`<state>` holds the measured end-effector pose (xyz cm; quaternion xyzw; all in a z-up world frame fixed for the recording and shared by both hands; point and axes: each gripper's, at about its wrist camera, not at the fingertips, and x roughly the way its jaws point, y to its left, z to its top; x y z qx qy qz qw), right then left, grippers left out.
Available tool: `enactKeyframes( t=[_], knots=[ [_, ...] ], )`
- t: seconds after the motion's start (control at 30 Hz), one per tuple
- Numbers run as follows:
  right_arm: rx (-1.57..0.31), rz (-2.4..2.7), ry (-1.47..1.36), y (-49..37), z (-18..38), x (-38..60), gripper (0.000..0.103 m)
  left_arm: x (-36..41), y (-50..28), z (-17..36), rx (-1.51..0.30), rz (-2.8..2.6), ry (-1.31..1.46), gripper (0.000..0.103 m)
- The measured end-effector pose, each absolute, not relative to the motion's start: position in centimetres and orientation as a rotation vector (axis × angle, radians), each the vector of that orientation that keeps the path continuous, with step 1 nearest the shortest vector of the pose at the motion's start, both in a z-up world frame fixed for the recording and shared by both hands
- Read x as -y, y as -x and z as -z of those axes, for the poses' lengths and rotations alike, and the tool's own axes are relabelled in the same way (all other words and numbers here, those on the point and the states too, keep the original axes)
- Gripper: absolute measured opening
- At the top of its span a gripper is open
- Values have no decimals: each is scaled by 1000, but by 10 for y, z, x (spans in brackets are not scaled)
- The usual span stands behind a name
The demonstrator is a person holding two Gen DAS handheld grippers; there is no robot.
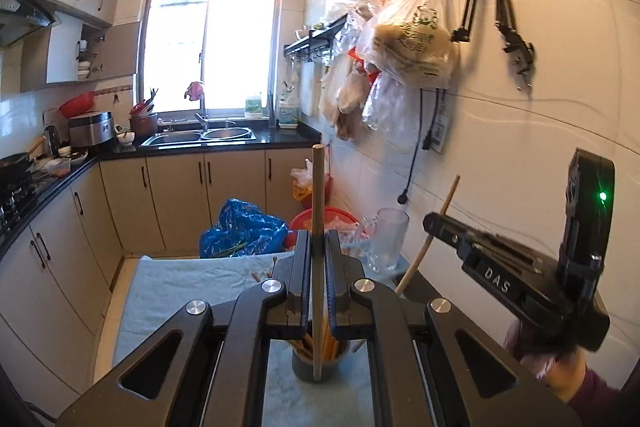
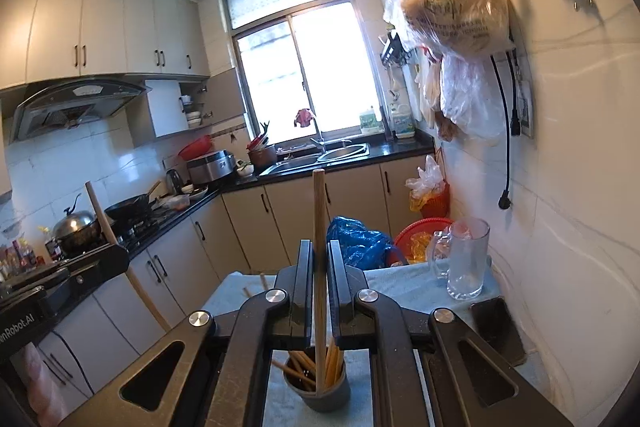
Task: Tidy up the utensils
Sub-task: 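Lower both held chopsticks into the black holder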
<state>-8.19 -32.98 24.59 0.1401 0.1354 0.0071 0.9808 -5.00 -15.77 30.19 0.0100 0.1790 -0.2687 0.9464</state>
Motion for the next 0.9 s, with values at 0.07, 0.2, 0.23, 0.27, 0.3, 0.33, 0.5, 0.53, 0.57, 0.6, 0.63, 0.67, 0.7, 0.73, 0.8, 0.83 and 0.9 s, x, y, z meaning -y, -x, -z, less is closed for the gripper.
enactKeyframes(
  t=[0.07, 0.2, 0.23, 0.27, 0.3, 0.33, 0.5, 0.53, 0.57, 0.6, 0.63, 0.67, 0.7, 0.73, 0.8, 0.83, 0.9],
  knots=[
    [-275, -4, -306, 72, -239, 334, 8, 161, 35, -295, -380, 551, 13, 6],
    [-288, 6, -325, 57, -227, 341, 8, 166, 9, -282, -404, 555, 51, 6],
    [-295, 8, -323, 53, -223, 341, 8, 168, 5, -279, -408, 557, 55, 6],
    [-299, 9, -321, 50, -220, 342, 8, 170, 1, -275, -413, 558, 56, 6],
    [-303, 9, -320, 49, -216, 342, 8, 172, -4, -271, -418, 557, 55, 6],
    [-311, 8, -319, 45, -213, 343, 8, 175, -8, -266, -422, 557, 53, 6],
    [-355, -1, -323, 34, -194, 344, 8, 181, -19, -245, -447, 554, 31, 6],
    [-364, -4, -321, 32, -192, 344, 8, 182, -20, -241, -453, 551, 24, 6],
    [-377, -10, -317, 30, -187, 342, 8, 183, -20, -237, -458, 548, 20, 6],
    [-386, -14, -313, 29, -184, 340, 8, 182, -20, -234, -461, 546, 19, 6],
    [-394, -17, -309, 27, -180, 339, 8, 182, -19, -231, -467, 543, 17, 6],
    [-404, -20, -306, 26, -176, 337, 8, 181, -19, -228, -471, 540, 17, 6],
    [-413, -21, -306, 24, -172, 336, 8, 180, -19, -226, -476, 541, 20, 6],
    [-422, -23, -308, 23, -168, 335, 8, 179, -18, -223, -480, 543, 23, 6],
    [-435, -24, -313, 23, -161, 333, 8, 176, -13, -219, -486, 546, 20, 6],
    [-443, -24, -315, 22, -157, 333, 8, 175, -10, -217, -484, 546, 16, 6],
    [-453, -26, -319, 21, -152, 334, 8, 174, -3, -212, -478, 543, -1, 6]
  ],
)
